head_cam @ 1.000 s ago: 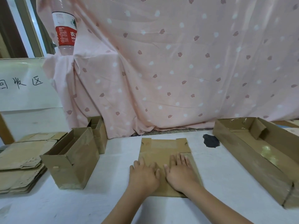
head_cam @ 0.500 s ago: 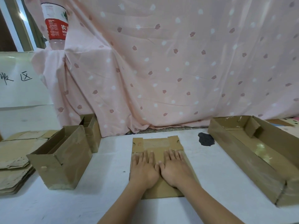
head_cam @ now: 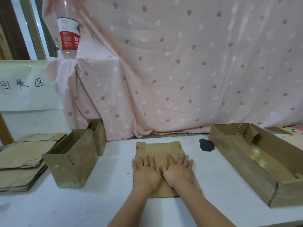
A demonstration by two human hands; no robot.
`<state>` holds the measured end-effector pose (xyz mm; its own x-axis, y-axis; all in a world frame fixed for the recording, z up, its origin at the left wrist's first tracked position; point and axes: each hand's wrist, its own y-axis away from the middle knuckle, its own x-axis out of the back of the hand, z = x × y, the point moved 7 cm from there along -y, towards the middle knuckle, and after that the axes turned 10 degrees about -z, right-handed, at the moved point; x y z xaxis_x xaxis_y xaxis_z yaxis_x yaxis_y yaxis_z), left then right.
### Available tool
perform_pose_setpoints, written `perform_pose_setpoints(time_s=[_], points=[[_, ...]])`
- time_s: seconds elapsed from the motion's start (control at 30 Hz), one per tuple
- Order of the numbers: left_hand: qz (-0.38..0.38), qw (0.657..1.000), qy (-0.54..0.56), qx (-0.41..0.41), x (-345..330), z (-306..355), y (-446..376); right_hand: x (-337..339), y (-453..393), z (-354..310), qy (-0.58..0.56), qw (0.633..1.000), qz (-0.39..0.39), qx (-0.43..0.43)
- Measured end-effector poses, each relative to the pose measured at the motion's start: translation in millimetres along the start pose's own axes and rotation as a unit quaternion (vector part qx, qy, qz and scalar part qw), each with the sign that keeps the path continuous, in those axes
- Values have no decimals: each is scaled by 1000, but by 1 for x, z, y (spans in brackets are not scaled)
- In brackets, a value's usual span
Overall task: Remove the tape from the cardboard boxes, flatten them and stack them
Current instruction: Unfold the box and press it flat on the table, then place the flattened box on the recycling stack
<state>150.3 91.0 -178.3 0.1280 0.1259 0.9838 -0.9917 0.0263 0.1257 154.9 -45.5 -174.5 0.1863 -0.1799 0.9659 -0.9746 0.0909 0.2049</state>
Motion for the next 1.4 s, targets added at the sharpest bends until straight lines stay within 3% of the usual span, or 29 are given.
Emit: perform_pose_setpoints(time_s=[0.13,0.3,0.47,0.6,0.67,0.73,0.8,0.9,1.0,1.2,1.4], points=[[-15,990,61,128,5,-12,19,10,12,6,-59,995,-27,-77],[10,966,218,140,29,-33,25,40,7,26,-251,962,-23,-107],[67,889,431,137,47,-76,36,48,15,44,-441,894,-42,-68],[105,800,586,81,59,-97,47,59,38,41,-583,812,-28,14],[121,741,660,40,74,-102,63,61,49,33,-583,808,-69,55],[142,719,680,14,89,-114,76,64,57,20,-577,806,-95,89],[158,729,666,-14,106,-127,89,78,65,4,-587,798,-69,114],[191,789,579,-72,146,-141,119,111,82,-29,-625,762,-2,170],[212,810,539,-99,185,-162,145,136,100,-65,-656,723,24,216],[298,819,490,16,231,-252,187,162,138,-174,-678,681,36,274],[350,822,433,117,257,-363,230,155,155,-303,-641,706,28,299]])
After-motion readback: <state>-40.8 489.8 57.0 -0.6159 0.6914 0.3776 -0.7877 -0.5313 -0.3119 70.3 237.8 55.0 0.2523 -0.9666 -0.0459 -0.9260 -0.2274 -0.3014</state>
